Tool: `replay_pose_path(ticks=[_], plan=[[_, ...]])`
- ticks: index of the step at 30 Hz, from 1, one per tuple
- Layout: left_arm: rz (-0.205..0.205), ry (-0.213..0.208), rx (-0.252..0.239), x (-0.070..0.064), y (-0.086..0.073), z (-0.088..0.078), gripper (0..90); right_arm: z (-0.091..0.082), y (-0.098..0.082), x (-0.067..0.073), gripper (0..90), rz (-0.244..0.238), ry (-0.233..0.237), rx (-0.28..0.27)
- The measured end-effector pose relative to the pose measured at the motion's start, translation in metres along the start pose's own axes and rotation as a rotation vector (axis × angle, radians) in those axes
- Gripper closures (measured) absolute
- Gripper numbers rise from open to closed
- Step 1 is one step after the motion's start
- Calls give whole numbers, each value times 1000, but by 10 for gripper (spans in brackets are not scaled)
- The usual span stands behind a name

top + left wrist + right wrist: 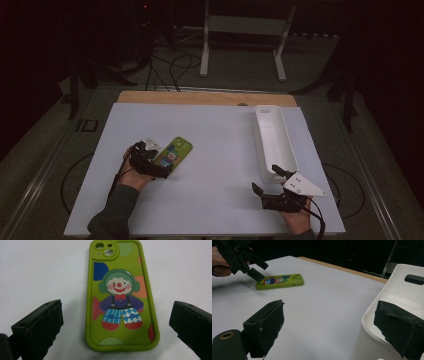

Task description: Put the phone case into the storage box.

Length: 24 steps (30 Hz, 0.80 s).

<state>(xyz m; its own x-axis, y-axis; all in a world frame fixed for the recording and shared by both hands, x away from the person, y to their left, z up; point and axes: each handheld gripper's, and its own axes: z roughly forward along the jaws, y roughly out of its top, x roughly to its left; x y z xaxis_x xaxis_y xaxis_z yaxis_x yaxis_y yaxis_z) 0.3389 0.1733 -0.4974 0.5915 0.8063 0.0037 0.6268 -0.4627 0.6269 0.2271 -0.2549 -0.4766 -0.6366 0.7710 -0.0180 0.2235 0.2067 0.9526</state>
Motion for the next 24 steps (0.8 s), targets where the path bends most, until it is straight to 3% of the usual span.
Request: replay_pose_path(ticks=[16,24], plan=[[3,-13,61,-4,6,11,0,0,0,0,88,-2,-4,0],[-15,-6,83,-5,8,18,15,0,0,-1,89,0,-7,1]])
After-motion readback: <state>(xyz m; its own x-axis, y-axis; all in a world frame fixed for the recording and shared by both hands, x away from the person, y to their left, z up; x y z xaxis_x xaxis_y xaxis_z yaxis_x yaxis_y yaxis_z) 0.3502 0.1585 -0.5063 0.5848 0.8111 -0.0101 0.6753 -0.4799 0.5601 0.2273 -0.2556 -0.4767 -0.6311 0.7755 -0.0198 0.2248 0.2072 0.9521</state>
